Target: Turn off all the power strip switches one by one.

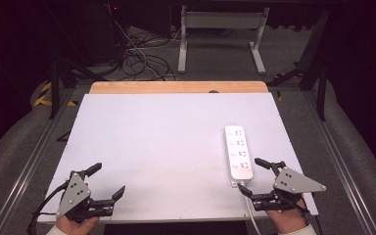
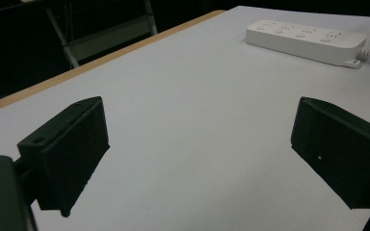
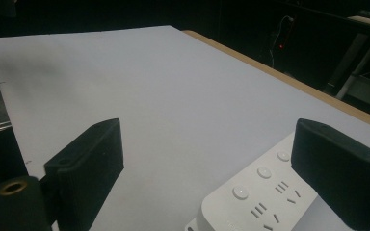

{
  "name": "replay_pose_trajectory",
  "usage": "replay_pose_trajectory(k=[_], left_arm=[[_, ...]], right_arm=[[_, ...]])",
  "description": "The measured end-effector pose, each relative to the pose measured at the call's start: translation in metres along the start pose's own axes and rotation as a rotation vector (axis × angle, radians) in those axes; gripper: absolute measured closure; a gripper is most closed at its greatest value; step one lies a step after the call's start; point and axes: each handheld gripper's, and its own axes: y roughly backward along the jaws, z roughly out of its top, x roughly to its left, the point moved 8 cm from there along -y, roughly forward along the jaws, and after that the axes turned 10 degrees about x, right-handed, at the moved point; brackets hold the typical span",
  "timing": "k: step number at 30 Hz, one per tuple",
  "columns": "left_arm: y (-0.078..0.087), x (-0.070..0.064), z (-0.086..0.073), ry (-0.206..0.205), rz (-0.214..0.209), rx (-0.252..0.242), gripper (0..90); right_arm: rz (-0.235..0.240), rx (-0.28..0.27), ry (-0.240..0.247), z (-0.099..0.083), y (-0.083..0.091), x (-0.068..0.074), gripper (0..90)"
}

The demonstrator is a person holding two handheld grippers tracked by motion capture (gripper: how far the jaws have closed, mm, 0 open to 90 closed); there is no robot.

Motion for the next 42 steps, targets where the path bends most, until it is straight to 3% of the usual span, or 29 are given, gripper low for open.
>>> replay_pose_trajectory(k=[9, 16, 21, 29, 33, 36, 42], left_arm=[[0.001, -0.002, 0.001, -0.047, 0.027, -0.003, 6.4], [0.000, -0.001, 0.001, -0.029, 0.021, 0.001, 6.8], [0.002, -0.002, 0.002, 0.008, -0.020, -0.013, 6.8], [0.001, -0.002, 0.001, -0.021, 0.009, -0.003, 6.8], [0.001, -0.001, 0.001, -0.021, 0.020, 0.001, 6.9], [0.001, -0.001, 0.001, -0.030, 0.028, 0.000, 6.9], [0.000, -0.001, 0.001, -0.027, 0.028, 0.004, 7.0]], right_arm=[[0.001, 0.001, 0.000, 0.000, 0.000, 0.000, 12.3], [0.001, 0.004, 0.004, 0.001, 0.000, 0.001, 12.3], [0.002, 0.011, 0.004, 0.000, -0.001, 0.001, 12.3], [-0.002, 0.016, 0.010, 0.003, -0.001, 0.001, 13.5], [0.000, 0.053, 0.019, 0.008, -0.003, -0.003, 23.7], [-0.034, 0.074, 0.015, 0.013, -0.007, -0.013, 31.1], [-0.062, 0.094, -0.015, 0.021, -0.020, -0.032, 38.8]])
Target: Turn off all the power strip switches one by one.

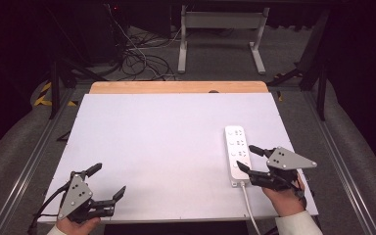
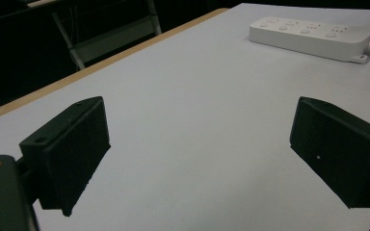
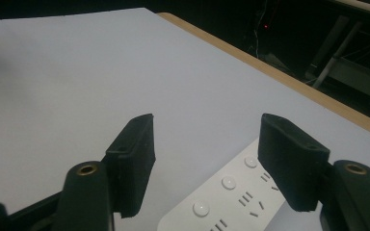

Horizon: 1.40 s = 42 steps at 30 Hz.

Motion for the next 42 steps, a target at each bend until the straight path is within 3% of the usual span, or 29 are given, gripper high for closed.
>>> replay_pose_trajectory(k=[20, 23, 27, 28, 30, 32, 42], left_arm=[[-0.003, -0.001, -0.001, -0.010, -0.006, 0.015, 7.0], [-0.003, -0.001, -0.001, -0.009, -0.009, 0.016, 7.0], [-0.004, 0.000, -0.002, -0.010, -0.010, 0.019, 7.0], [-0.004, 0.000, -0.002, -0.010, -0.010, 0.019, 7.0], [-0.003, -0.001, -0.002, -0.009, -0.011, 0.017, 7.0], [-0.003, -0.001, -0.001, -0.009, -0.011, 0.016, 7.0], [-0.003, 0.000, -0.002, -0.009, -0.008, 0.018, 7.0]], right_arm=[[0.016, 0.081, -0.067, 0.007, -0.039, -0.027, 50.0], [0.017, 0.106, -0.066, 0.005, -0.043, -0.027, 61.3], [0.016, 0.144, -0.059, 0.002, -0.045, -0.025, 88.0], [0.019, 0.157, -0.065, 0.001, -0.045, -0.024, 90.0], [0.033, 0.206, -0.057, -0.004, -0.048, -0.023, 90.0], [0.035, 0.216, -0.053, -0.005, -0.048, -0.023, 90.0], [0.070, 0.378, -0.039, -0.024, -0.064, -0.016, 90.0]])
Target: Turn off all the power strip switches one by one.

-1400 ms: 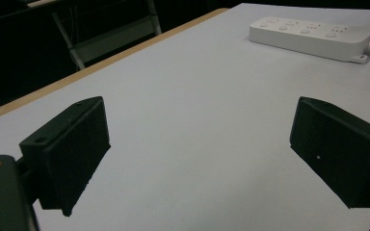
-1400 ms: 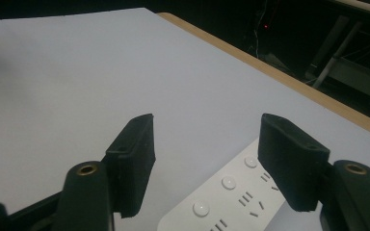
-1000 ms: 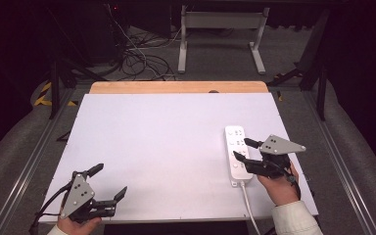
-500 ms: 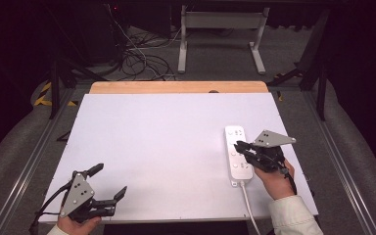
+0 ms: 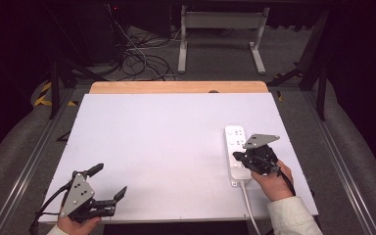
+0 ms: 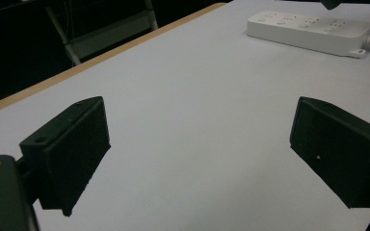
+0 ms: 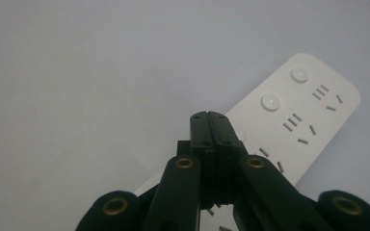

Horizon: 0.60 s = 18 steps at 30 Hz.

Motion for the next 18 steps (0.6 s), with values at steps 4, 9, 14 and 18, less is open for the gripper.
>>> replay_pose_trajectory(k=[4, 9, 14, 18], left_arm=[[0.000, 0.000, 0.000, 0.005, -0.005, 0.001, 7.1], [0.000, 0.000, 0.000, 0.000, 0.001, 0.003, 7.0], [0.000, -0.001, 0.000, 0.012, -0.003, 0.001, 7.1], [-0.001, 0.000, -0.001, 0.006, -0.002, 0.007, 7.1]], right_arm=[[0.012, 0.040, 0.000, -0.006, -0.007, 0.002, 90.0], [0.020, 0.068, 0.000, -0.011, -0.012, 0.002, 90.0], [0.031, 0.100, -0.004, -0.015, -0.016, 0.003, 90.0], [0.036, 0.109, -0.002, -0.016, -0.018, 0.004, 90.0]])
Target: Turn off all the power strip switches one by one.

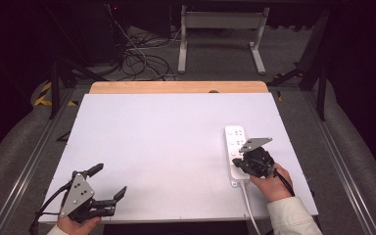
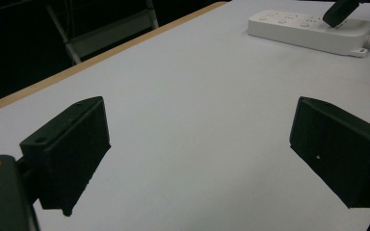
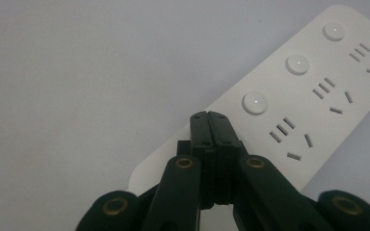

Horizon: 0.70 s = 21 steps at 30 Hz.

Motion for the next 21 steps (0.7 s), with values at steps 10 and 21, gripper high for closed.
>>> replay_pose_trajectory(k=[10, 21], left_arm=[[0.0001, 0.0001, -0.0002, -0.006, 0.003, 0.002, 7.3], [0.0008, -0.0007, 0.0001, 0.000, 0.001, -0.003, 7.3]], right_arm=[[0.016, 0.007, -0.017, -0.0010, -0.0037, 0.0003, 90.0], [-0.003, 0.009, 0.002, -0.0015, -0.0038, 0.0038, 90.0]])
